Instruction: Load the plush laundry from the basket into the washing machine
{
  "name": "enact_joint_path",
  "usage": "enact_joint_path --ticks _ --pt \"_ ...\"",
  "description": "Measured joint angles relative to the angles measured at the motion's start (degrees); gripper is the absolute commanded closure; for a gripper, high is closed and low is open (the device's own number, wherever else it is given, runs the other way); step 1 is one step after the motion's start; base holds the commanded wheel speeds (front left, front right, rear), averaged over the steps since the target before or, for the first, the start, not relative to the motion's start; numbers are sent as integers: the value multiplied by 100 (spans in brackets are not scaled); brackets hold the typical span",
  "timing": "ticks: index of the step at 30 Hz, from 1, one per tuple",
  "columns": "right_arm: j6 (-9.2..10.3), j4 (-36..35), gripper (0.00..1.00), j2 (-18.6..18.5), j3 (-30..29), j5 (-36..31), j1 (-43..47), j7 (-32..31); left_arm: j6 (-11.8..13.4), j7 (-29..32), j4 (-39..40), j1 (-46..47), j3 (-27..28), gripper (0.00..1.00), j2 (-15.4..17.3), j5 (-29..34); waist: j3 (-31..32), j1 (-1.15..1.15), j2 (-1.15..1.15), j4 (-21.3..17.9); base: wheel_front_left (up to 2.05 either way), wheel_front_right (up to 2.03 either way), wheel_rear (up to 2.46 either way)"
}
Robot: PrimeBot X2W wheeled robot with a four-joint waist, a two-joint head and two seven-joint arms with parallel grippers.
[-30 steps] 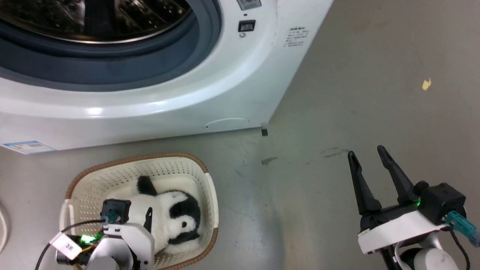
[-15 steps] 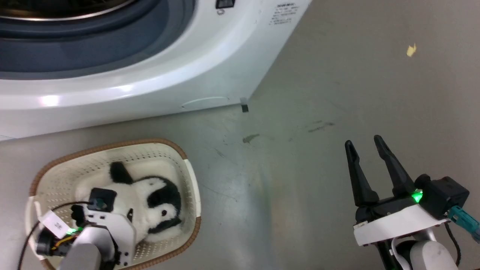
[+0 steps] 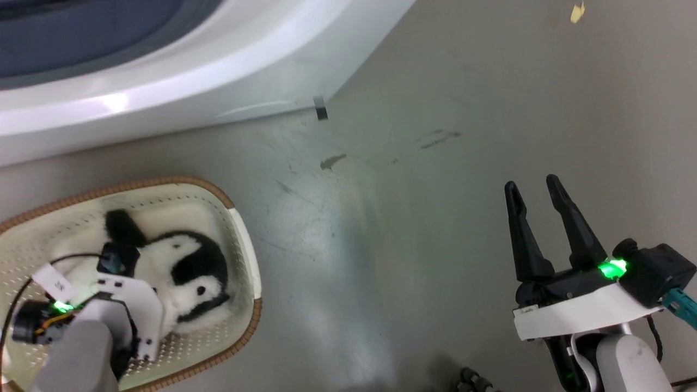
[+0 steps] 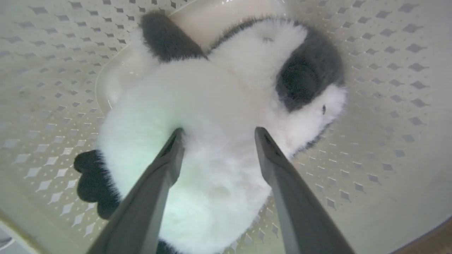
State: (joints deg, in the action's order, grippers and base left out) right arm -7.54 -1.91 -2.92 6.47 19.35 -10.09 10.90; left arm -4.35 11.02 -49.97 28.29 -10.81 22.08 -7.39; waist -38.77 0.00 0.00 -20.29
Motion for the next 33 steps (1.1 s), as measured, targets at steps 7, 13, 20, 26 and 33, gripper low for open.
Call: enact_joint_path --ticks 7,13,20,26,33 --pt "0 -45 0 0 38 133 -68 83 -42 436 -361 449 -289 0 210 40 -401 0 0 -95 0 0 0" --pt "0 -70 0 0 73 244 -133 141 -94 401 -526 727 -456 0 303 22 -714 0 0 -189 0 0 0" --pt "0 -69 0 0 141 311 -298 240 -176 454 -842 1028 -575 100 417 -116 -1040 -1 0 -311 0 0 0" --pt "0 -34 0 0 144 337 -477 312 -133 313 -1157 1122 -677 100 442 -244 -1075 0 0 -435 0 0 0" --pt "0 82 0 0 -231 -34 -446 382 109 -453 -1513 1107 -973 100 53 -221 -637 0 0 -234 0 0 0"
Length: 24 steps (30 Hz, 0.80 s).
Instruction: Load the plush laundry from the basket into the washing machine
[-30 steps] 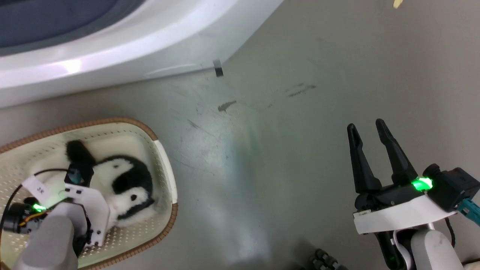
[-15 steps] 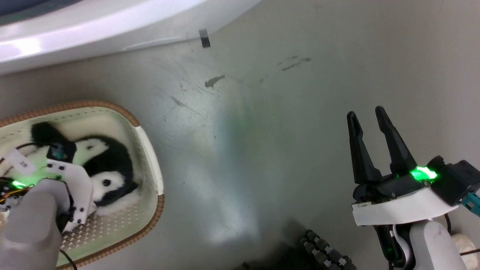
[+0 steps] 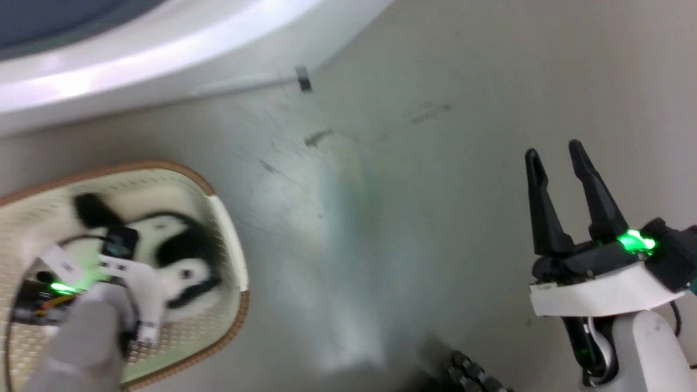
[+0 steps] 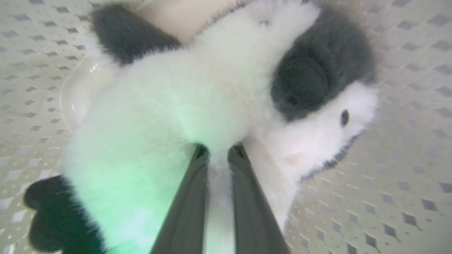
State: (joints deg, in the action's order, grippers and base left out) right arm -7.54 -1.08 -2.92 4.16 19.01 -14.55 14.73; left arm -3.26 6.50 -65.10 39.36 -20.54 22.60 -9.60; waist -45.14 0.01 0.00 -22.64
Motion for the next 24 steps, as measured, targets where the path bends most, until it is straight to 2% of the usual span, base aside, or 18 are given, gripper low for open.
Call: enact_joint_path --ticks 3,4,9,10,12,14,15,16,17,19,20,22,23,24 --pt "0 29 0 1 -196 -244 110 0 12 -498 -55 -123 27 100 -341 -131 324 0 0 141 0 0 0" --pt "0 60 0 0 -297 -407 242 0 8 -815 -124 -252 56 100 -567 -244 577 0 0 248 0 0 0" --pt "0 152 0 -1 -450 -631 483 0 -62 -1416 -253 -591 68 100 -844 -379 1124 -1 0 487 0 0 0" --pt "0 167 0 -1 -527 -780 672 0 -153 -1917 -301 -927 78 100 -970 -469 1691 -1 0 766 0 0 0" --pt "0 199 0 1 -556 -865 931 1 -197 -2076 -40 -1251 123 100 -1080 -576 2236 -2 0 1056 0 0 0" --pt "0 207 0 0 -566 -881 983 0 -197 -2076 109 -1355 138 100 -1087 -587 2370 -2 0 1129 0 0 0" --pt "0 223 0 0 -588 -907 1090 1 -194 -2076 603 -1610 202 100 -1069 -589 2621 -2 0 1268 0 0 0" --pt "0 223 0 0 -588 -907 1090 1 -194 -2076 603 -1610 202 100 -1069 -589 2621 -2 0 1268 0 0 0" --pt "0 235 0 0 -613 -913 1193 1 -191 -2095 1187 -1887 291 100 -1061 -587 2859 -2 0 1403 0 0 0" --pt "0 241 0 0 -623 -940 1289 1 -227 -2113 1770 -2202 369 100 -1077 -615 3081 -2 0 1525 0 0 0" --pt "0 243 0 0 -639 -948 1406 1 -180 -2116 2651 -2679 586 100 -1071 -601 3370 -3 0 1686 0 0 0" --pt "0 240 0 0 -651 -947 1440 1 -141 -2116 3296 -2936 771 100 -1065 -556 3513 -3 0 1783 0 0 0" --pt "0 224 0 1 -667 -947 1472 1 -176 -2117 4165 -3209 1004 100 -1133 -575 3657 -2 0 1895 0 0 0" --pt "0 218 0 0 -672 -947 1489 1 -183 -2116 4392 -3279 1081 100 -1169 -579 3684 -2 0 1924 0 0 0"
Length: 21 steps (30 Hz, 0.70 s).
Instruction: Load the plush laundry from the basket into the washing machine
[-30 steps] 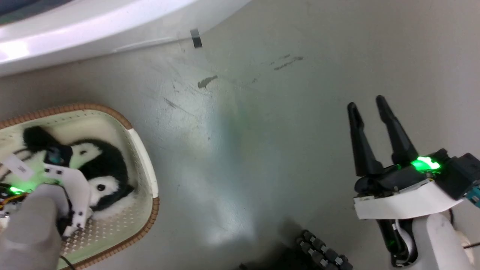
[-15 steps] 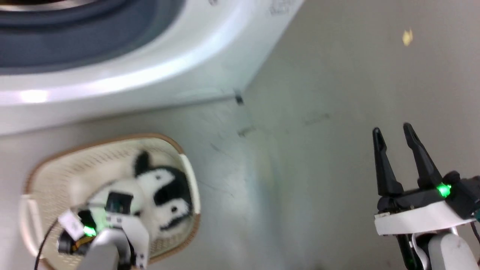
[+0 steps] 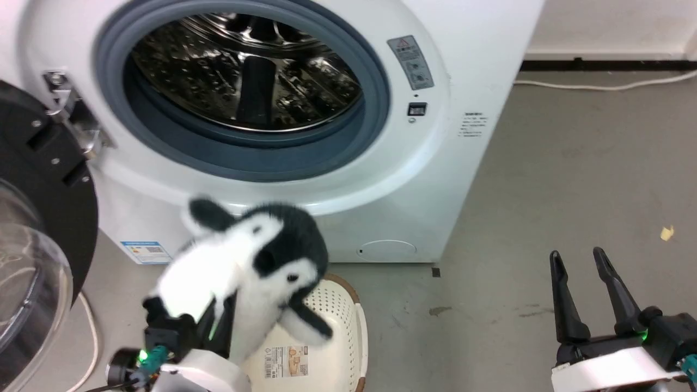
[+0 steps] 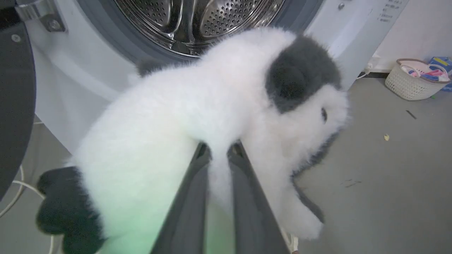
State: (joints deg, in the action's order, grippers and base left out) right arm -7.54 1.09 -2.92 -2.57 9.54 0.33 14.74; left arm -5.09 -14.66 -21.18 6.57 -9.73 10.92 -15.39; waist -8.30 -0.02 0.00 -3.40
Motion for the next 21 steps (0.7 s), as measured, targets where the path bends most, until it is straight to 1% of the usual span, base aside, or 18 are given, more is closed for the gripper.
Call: enact_joint_path --ticks 3,6,9,13,16,21 --pt "0 -44 0 1 -10 1 36 0 -13 1 683 -91 210 100 -34 67 -22 0 0 39 0 0 0" --pt "0 -107 0 1 1 4 17 -1 -11 -1 1322 -44 420 100 -75 165 -175 2 0 5 0 0 0" --pt "0 -149 0 1 4 19 -97 0 -10 0 1731 201 595 100 -75 198 -406 2 0 -65 0 0 0" --pt "1 -183 0 0 93 55 -300 0 -20 69 1818 867 665 100 116 243 -793 2 0 -189 0 0 0" --pt "1 -202 0 1 137 89 -437 0 -75 426 1790 1571 666 100 413 252 -1142 3 0 -308 0 0 0" --pt "1 -231 0 0 136 249 -683 0 -116 1066 1638 2889 616 100 780 271 -1766 3 0 -552 0 0 0"
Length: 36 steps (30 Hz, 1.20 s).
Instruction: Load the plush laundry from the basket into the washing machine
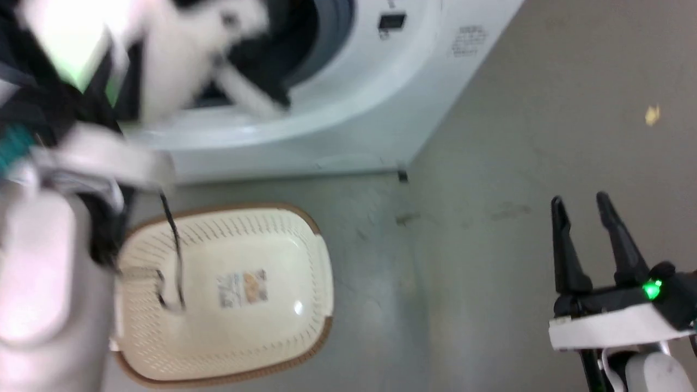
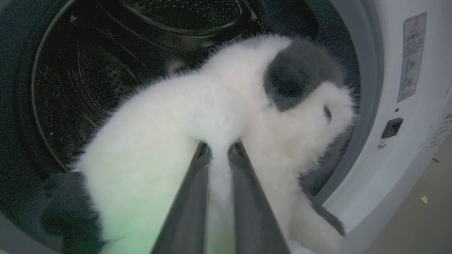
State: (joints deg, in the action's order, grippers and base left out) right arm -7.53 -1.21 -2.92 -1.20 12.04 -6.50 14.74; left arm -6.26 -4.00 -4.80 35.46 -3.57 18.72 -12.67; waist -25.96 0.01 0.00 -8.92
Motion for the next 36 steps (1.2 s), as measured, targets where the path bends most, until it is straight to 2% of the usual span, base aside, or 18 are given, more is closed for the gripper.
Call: enact_joint_path --ticks 3,9,15,22,28,29,30,31,36 --pt "0 -3 0 1 40 133 -148 -1 -20 360 -398 765 62 100 148 -110 -365 0 0 -171 0 0 0" --pt "0 -13 0 1 114 402 -374 0 -51 995 -1489 2268 -74 100 706 11 -1003 0 0 -556 0 0 0" --pt "0 -12 0 0 236 572 -501 -1 -98 1265 -2694 3732 -339 100 1122 225 -1497 0 0 -910 0 0 0" --pt "-1 -13 0 0 333 681 -576 0 -98 1503 -3791 4555 -671 100 1212 331 -1857 0 0 -1187 0 0 0" --pt "-1 15 0 0 327 680 -584 0 -104 1582 -4373 4787 -902 100 1148 243 -1874 -1 0 -1199 0 0 0" --pt "-1 16 0 0 321 679 -588 0 -104 1566 -4429 4791 -936 53 1131 220 -1853 -1 0 -1189 0 0 0" --pt "-1 15 0 0 308 676 -589 -1 -104 1530 -4487 4792 -982 53 1111 191 -1826 -1 0 -1176 0 0 0" --pt "-1 15 0 1 291 664 -590 0 -104 1486 -4544 4790 -1029 0 1085 175 -1796 -1 0 -1161 0 0 0" --pt "-1 11 0 0 153 500 -589 -1 -105 1112 -4815 4595 -1227 0 982 -37 -1537 -1 0 -1055 0 0 0"
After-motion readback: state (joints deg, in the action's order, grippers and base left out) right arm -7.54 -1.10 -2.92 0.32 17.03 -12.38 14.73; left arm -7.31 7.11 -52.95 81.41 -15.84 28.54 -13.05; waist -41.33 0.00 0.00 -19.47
